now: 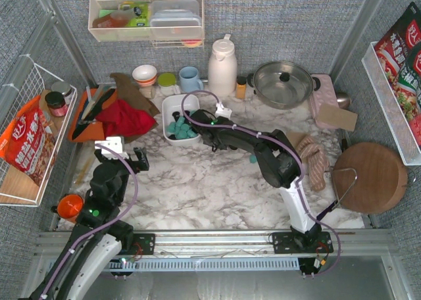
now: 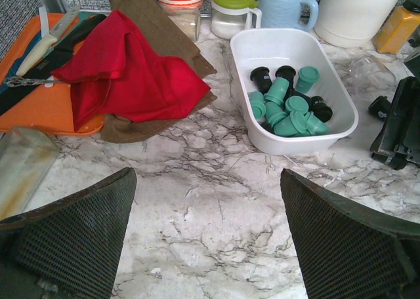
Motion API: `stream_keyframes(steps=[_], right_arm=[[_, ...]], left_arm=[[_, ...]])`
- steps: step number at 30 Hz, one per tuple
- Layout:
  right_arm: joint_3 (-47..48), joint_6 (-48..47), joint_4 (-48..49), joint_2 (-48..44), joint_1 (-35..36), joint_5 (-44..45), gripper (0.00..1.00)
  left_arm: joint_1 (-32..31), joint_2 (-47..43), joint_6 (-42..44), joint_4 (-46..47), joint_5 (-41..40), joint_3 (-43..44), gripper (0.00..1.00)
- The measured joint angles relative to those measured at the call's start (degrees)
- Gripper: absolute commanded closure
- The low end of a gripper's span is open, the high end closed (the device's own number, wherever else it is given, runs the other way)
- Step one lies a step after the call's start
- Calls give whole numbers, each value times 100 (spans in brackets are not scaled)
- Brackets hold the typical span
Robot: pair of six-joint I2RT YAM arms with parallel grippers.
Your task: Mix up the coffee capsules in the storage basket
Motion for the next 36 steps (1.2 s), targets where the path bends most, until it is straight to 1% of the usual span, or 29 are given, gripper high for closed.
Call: stream_keyframes(steps=[6,11,14,18,21,22,25,26,29,32,34,36], right_arm=[[-2,-125,2,-31,0,-46,52],[-151,-332,37,-245,-4,-153,53],[-498,-605,210,-619,-2,-310,53],[-1373,-1266,1051,-1408,-2,-673,55],[-2129,-1941,1932,-2057,-2,-1099,64],[-2380,-2184,2258,-2264,-2,-1263,66],[-3082,-2841,3158,-2835,2,-1698,67],[-3322,-3058,3440,-3032,2,-1849,68],[-3869,-3628,4098,-3547,2,-2267,78],[-4419,-4111,4765,-4072,7,-2588,82],[-4780,-4378,5156,-4345,7,-2767,87],[-5090,-4653,5449,-4548,7,-2929,87]], left_arm=[[0,-4,-13,0,0,0,1],[0,-7,-13,0,0,0,1],[0,-4,-13,0,0,0,1],[0,2,-13,0,-2,0,1],[0,17,-15,0,-2,0,1],[0,31,-20,-4,-2,7,1],[0,129,-72,-61,-2,105,1],[0,162,-81,-79,-2,144,1],[0,308,-83,-131,-68,269,1],[0,492,-120,-234,-177,398,1],[0,658,-120,-313,-157,514,1],[0,962,-166,-455,-22,739,1]])
